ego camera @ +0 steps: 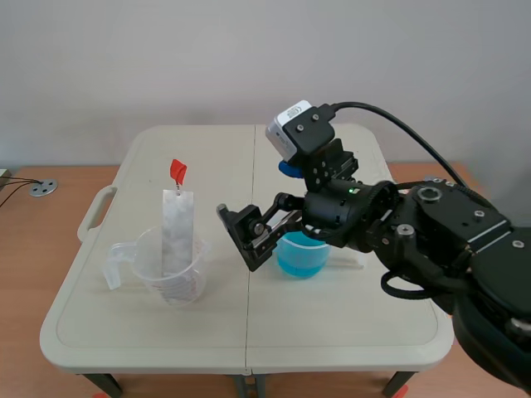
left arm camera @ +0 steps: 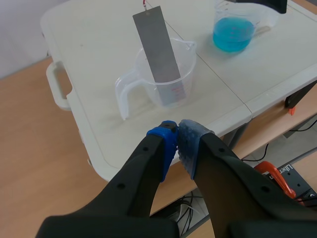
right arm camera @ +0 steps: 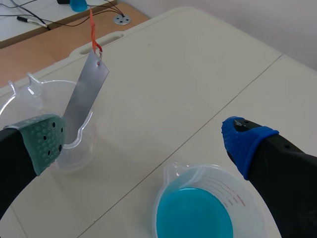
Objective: Hold the metal plate by the orange handle, dip it into the blue solution, take it out and point at it, then put the plate back in the beaker on the left.
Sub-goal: 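Lift the metal plate out of the left beaker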
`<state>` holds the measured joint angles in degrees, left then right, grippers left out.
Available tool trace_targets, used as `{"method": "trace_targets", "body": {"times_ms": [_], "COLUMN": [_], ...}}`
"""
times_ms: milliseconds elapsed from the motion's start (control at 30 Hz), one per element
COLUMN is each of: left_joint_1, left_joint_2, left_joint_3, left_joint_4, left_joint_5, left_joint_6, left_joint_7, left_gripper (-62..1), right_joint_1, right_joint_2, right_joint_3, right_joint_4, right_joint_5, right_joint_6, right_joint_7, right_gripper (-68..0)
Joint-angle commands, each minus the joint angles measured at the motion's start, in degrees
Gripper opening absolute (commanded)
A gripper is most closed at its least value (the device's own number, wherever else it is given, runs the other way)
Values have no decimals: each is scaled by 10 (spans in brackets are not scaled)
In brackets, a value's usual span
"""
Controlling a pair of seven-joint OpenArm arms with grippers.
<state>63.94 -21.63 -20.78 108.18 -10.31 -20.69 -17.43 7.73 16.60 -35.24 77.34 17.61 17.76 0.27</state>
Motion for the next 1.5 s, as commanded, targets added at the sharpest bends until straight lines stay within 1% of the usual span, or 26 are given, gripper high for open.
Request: {"method": "trace_targets", "body": {"times_ms": [0, 167, 533, 700, 867, 1000, 1133, 1300, 1467], "left_joint_1": [0, 0, 0, 0, 0, 0, 0, 0, 0], "left_joint_2": [-2, -2, -2, -2, -2, -2, -2, -2, -2], "left_joint_3": [1, 1, 1, 1, 1, 1, 1, 1, 1], "left_joint_4": [5, 5, 5, 5, 5, 5, 5, 5, 5], "left_joint_5": [-5, -5, -5, -5, -5, -5, -5, -5, -5], "left_joint_6": [-1, -1, -1, -1, -1, -1, -1, -1, -1], "left_joint_7": [-8, -8, -8, -8, -8, -8, -8, -8, -8], "left_gripper": [-559, -558, -558, -558, -558, -558, -558, -558, -558], "right_joint_1": [19, 41, 76, 97, 116, 125, 131, 144, 160], "right_joint_2": [-9, -31, -70, -95, -116, -128, -140, -154, -163], "right_joint_3": [-7, -28, -31, -31, -44, -57, -57, -57, -57], "right_joint_4": [1, -22, -38, -71, -105, -128, -150, -173, -193], "right_joint_5": [3, -19, -25, -25, -36, -36, -42, -57, -57], "right_joint_6": [-1, -2, -2, 1, 11, 11, 11, 11, 12], "right_joint_7": [6, 7, 7, 7, 16, 22, 39, 47, 53], "right_gripper": [-12, -12, -12, -12, -12, -12, -12, -12, -13]}}
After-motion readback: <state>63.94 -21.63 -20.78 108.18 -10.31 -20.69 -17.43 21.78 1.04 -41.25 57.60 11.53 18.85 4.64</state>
